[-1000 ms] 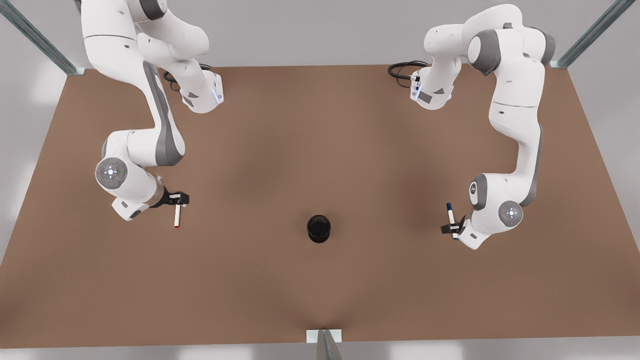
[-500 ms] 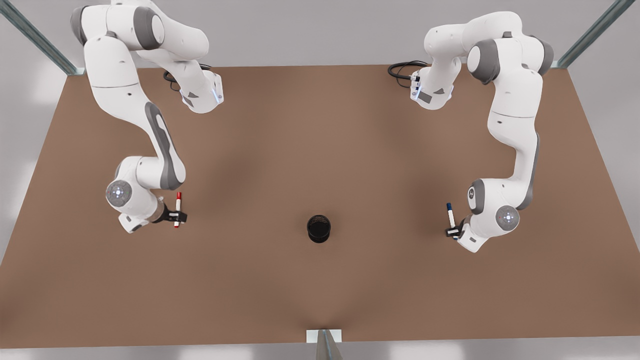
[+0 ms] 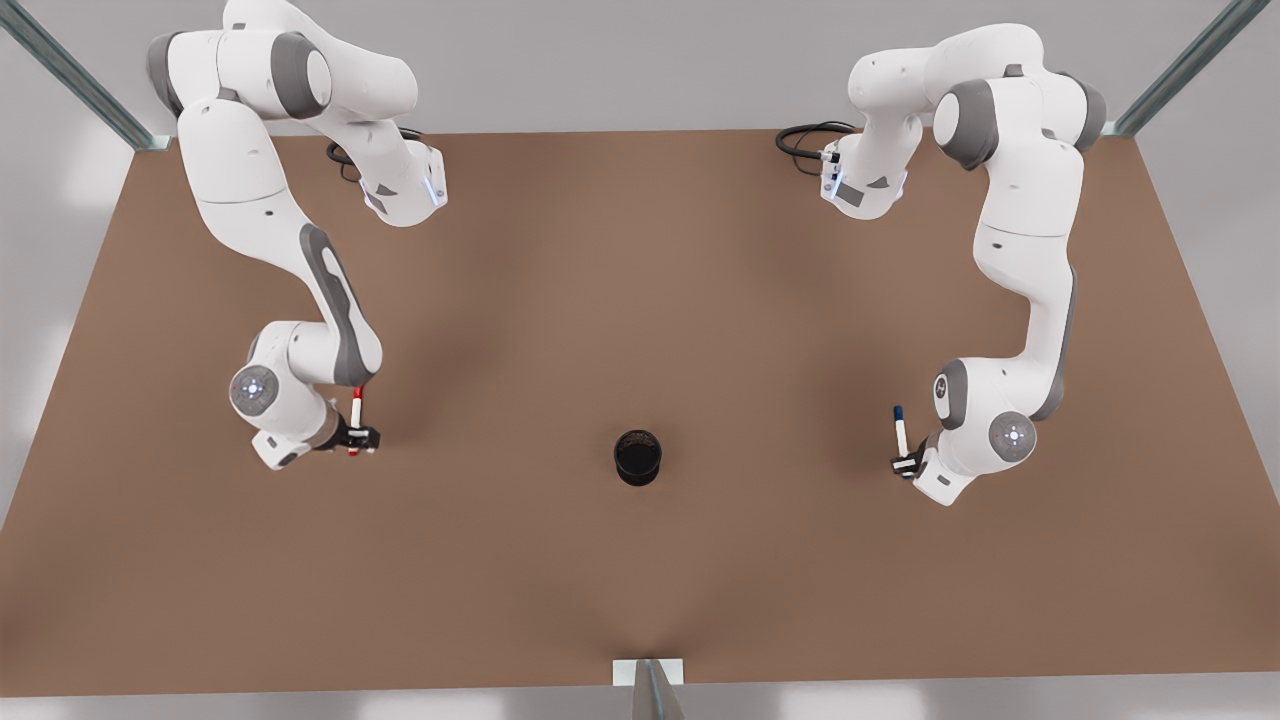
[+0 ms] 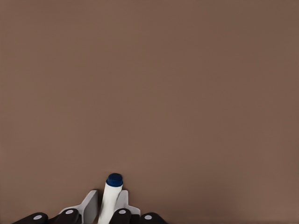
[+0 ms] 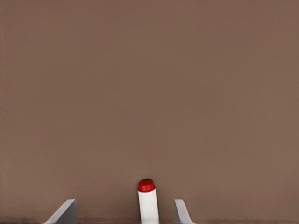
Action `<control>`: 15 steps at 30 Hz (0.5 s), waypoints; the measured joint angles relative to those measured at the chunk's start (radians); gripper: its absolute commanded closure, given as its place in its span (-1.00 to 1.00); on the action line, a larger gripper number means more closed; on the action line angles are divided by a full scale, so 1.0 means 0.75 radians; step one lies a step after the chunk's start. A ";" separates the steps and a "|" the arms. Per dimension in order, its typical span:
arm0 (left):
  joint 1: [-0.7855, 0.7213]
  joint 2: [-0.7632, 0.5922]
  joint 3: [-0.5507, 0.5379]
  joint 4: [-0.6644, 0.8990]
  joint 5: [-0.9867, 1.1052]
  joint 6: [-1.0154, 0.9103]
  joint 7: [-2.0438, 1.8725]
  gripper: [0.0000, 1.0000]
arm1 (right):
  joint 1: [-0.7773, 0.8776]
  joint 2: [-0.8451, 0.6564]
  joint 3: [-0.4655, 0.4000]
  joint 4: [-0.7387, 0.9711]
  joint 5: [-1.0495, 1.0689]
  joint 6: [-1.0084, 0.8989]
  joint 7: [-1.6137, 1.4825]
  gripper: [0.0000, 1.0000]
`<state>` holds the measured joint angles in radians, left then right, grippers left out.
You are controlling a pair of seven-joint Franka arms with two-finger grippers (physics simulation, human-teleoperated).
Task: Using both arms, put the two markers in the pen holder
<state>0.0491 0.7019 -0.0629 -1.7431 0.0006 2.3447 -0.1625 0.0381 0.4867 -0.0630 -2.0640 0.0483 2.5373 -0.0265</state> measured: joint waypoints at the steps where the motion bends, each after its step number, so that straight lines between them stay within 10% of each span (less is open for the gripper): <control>1: 0.000 0.000 0.000 0.000 0.000 0.000 -0.001 0.23 | -0.001 0.001 0.001 -0.004 0.000 0.002 -0.006 -0.49; 15: -0.003 -0.030 -0.020 0.107 -0.003 -0.042 -0.037 0.57 | -0.029 0.037 0.008 -0.046 0.001 0.033 -0.086 -0.20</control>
<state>0.0468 0.6796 -0.0779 -1.6625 -0.0018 2.3130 -0.1904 0.0166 0.5141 -0.0571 -2.0982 0.0489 2.5621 -0.0907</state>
